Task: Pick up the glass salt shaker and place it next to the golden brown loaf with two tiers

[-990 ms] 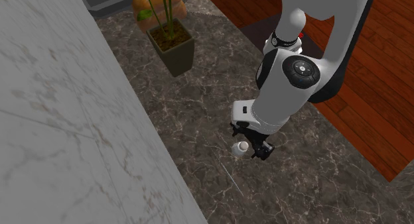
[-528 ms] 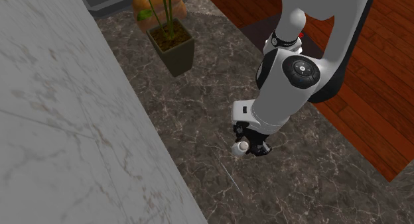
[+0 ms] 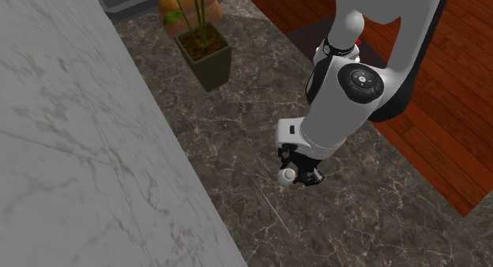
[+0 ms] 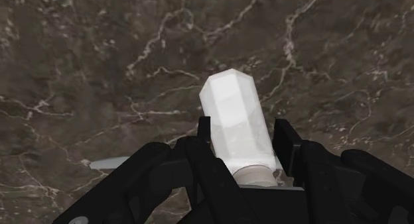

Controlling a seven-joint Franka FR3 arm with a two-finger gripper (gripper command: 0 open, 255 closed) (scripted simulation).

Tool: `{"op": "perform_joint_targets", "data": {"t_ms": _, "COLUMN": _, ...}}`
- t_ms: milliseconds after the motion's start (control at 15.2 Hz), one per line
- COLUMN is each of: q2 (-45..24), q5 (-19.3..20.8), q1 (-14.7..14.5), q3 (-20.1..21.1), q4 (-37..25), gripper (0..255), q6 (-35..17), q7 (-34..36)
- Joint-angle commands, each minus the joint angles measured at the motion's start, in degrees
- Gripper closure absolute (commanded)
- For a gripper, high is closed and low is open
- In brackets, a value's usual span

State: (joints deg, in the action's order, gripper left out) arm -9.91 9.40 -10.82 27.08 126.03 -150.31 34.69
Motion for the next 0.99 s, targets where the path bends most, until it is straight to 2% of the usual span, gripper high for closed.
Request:
{"op": "perform_joint_targets", "data": {"t_ms": 0, "q2": 0.9, "q5": -1.0, "q1": 0.2, "q3": 0.3, "q4": -0.4, "gripper": 255, "q6": 1.2, "q7": -0.7}}
{"op": "perform_joint_targets", "data": {"t_ms": 924, "q2": 7.5, "q5": -7.0, "q1": 1.2, "q3": 1.5, "q4": -4.7, "gripper": 255, "q6": 11.2, "q7": -4.9}}
